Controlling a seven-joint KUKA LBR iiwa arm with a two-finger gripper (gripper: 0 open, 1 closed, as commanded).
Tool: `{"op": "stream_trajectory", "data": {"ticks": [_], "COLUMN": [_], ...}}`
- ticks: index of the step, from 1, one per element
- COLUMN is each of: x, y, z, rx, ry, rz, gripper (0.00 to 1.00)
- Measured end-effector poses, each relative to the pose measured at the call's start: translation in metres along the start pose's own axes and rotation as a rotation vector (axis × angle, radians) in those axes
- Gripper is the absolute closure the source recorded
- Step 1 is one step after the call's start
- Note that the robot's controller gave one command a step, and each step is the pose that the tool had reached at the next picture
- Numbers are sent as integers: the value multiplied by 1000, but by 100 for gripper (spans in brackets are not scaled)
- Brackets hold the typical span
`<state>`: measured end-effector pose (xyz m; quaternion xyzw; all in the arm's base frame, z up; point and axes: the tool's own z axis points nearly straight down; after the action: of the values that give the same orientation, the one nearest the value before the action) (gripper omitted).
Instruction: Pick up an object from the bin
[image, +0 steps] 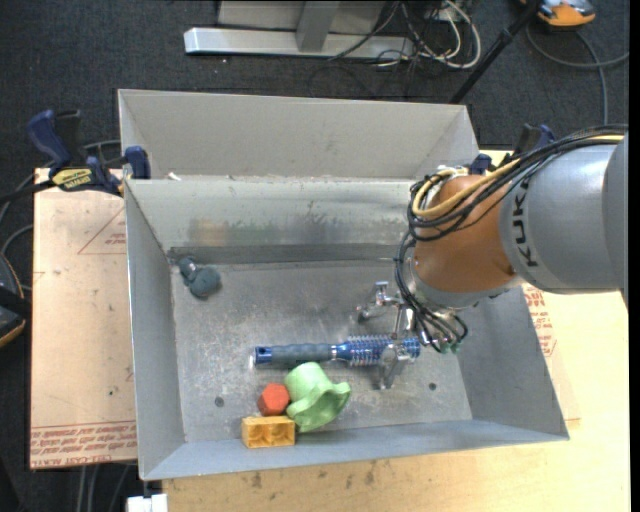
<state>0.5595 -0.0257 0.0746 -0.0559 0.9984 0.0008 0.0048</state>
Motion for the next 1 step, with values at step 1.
{"op": "stream_trajectory", "data": {"ticks": [1], "x": [-2], "y": [0], "z": [-3], "rx": [0], "ry": [6], "rz": [-1], "gripper": [0]}}
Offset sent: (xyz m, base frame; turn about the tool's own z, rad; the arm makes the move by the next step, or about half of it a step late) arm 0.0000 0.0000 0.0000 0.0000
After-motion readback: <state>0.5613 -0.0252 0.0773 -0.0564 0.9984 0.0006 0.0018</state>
